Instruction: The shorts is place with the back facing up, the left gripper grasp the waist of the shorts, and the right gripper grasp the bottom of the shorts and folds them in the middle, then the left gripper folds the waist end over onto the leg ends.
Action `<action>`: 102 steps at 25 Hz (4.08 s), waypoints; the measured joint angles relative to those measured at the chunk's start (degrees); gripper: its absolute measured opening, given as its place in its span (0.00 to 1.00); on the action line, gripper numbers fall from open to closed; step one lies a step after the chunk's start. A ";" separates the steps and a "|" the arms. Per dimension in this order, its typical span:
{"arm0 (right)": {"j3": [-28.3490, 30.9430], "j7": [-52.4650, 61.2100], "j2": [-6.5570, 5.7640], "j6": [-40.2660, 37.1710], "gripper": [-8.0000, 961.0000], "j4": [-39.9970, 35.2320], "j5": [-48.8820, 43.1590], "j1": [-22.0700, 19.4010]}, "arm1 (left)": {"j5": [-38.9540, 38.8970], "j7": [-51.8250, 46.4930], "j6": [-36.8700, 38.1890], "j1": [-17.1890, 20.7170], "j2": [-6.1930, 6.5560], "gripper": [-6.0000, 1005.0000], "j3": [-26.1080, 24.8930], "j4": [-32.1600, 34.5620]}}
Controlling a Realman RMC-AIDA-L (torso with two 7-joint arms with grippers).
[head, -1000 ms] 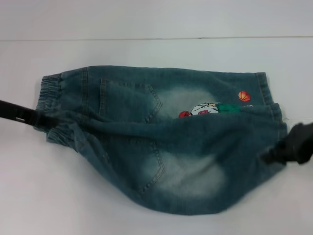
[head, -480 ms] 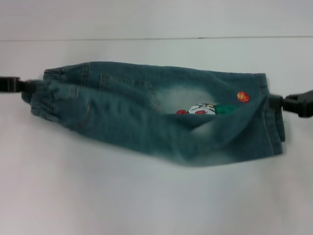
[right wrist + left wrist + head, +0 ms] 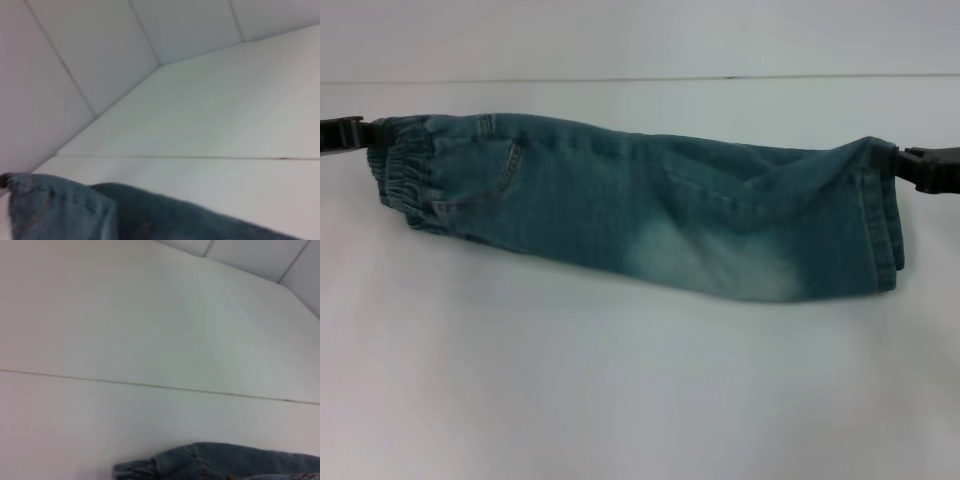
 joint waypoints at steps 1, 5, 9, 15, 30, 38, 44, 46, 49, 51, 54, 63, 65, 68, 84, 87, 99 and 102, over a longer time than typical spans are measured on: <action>0.04 -0.19 0.23 1.14 0.01 0.07 0.47 -0.02 | -0.12 0.03 -1.28 0.00 -0.03 0.16 0.35 -0.50; 0.07 -1.38 0.96 6.68 0.01 1.70 3.18 0.00 | -0.30 0.26 -5.62 0.01 -0.28 0.16 0.84 -1.88; -0.10 -2.17 1.84 11.34 0.01 2.65 4.55 0.68 | -0.34 0.32 -8.92 0.01 -0.64 0.17 1.38 -2.64; -0.73 -3.35 3.55 18.10 0.01 3.00 5.20 2.48 | -0.11 0.34 -13.60 -0.04 -0.89 0.17 4.08 -4.93; -6.64 -3.51 4.63 23.21 0.03 4.38 4.72 5.71 | 0.38 0.86 -17.12 0.08 -1.65 0.18 8.78 -6.23; -8.72 -2.85 5.10 25.89 0.12 4.49 4.82 5.87 | 0.37 0.91 -21.70 0.63 -2.79 0.19 11.01 -5.84; -7.90 -3.29 5.18 25.95 0.46 4.14 5.82 5.32 | 0.42 1.03 -24.01 1.17 -2.81 0.33 10.83 -5.69; -7.89 -3.40 5.14 25.56 0.56 4.05 6.84 5.09 | 0.40 1.04 -24.01 1.38 -2.71 0.40 10.70 -5.41; -7.97 -2.87 4.72 24.31 0.71 3.87 7.88 4.87 | 0.14 1.04 -23.65 1.87 -2.56 0.49 10.57 -4.93; -7.99 -2.27 4.48 23.70 0.80 3.79 8.05 4.80 | 0.11 1.04 -23.38 2.01 -2.48 0.55 10.56 -4.84; -7.91 -1.13 4.14 23.22 0.89 3.54 8.05 4.48 | 0.38 1.07 -21.93 2.22 -2.32 0.64 10.59 -4.37; -7.45 -0.93 3.17 10.33 0.96 -0.66 8.46 2.73 | 1.15 5.99 -8.37 4.03 -0.71 0.91 10.58 0.25; -7.96 -1.17 2.47 4.24 0.97 -1.57 8.28 2.53 | 2.01 7.81 -5.82 4.28 -0.23 0.94 10.55 0.56; -9.72 -2.05 1.57 -6.03 0.97 -2.92 7.16 2.42 | 5.27 8.40 -5.07 4.26 -0.08 0.94 10.61 0.78; -19.04 -2.95 1.90 -18.86 0.97 -5.88 2.19 2.45 | 8.41 11.03 -12.29 3.77 -1.61 0.93 19.56 0.14; -19.10 -2.95 2.07 -18.77 0.97 -5.60 2.18 2.44 | 8.73 11.03 -15.42 3.40 -1.86 0.93 21.32 -1.33; -19.12 -2.91 3.17 -18.20 0.97 -5.35 2.19 2.40 | 12.45 11.79 -17.93 0.49 -1.85 0.83 22.24 -5.85; -18.91 -2.91 3.22 -17.73 0.97 -5.35 2.19 2.37 | 12.36 12.31 -17.14 0.79 -1.89 0.81 22.20 -5.31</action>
